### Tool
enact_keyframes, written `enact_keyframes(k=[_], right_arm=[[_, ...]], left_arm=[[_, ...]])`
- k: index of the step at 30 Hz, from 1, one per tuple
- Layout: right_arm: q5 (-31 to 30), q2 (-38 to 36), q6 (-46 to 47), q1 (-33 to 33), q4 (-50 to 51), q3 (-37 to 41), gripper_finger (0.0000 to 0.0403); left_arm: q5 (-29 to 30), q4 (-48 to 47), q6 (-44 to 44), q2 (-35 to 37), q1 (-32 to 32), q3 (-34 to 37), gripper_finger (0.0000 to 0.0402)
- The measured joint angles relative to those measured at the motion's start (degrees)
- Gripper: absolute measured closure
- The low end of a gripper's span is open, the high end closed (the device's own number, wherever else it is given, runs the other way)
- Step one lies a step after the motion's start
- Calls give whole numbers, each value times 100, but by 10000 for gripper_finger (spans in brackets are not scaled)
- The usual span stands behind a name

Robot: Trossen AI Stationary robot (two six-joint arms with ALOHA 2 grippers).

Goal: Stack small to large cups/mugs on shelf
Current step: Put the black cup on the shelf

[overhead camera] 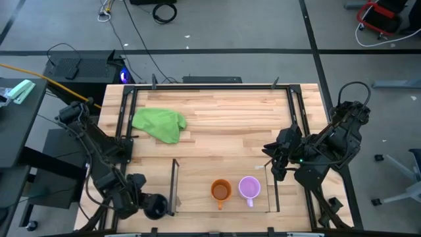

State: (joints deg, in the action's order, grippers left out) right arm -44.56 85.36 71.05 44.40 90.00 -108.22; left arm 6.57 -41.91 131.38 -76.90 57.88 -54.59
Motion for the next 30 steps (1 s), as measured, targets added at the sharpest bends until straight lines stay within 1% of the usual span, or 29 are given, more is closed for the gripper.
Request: enact_keyframes(k=[5,10,13,18,24,30], right_arm=[[0,0,-14,0,0,0,329],[-74,7,-20,0,-1,10,329],[-86,13,27,0,-11,137,329],[-82,17,237,0,-14,421,329],[-54,20,421,0,-10,659,329],[-39,20,439,0,-12,678,329]], left_arm=[[0,199,25,0,37,0,289],[2,-26,9,0,-125,0,285],[-5,-215,9,0,-178,0,286],[-16,-252,6,0,-183,0,289],[-84,-422,1,-47,-185,-4,280],[-186,-232,1,-270,-185,-4,272]])
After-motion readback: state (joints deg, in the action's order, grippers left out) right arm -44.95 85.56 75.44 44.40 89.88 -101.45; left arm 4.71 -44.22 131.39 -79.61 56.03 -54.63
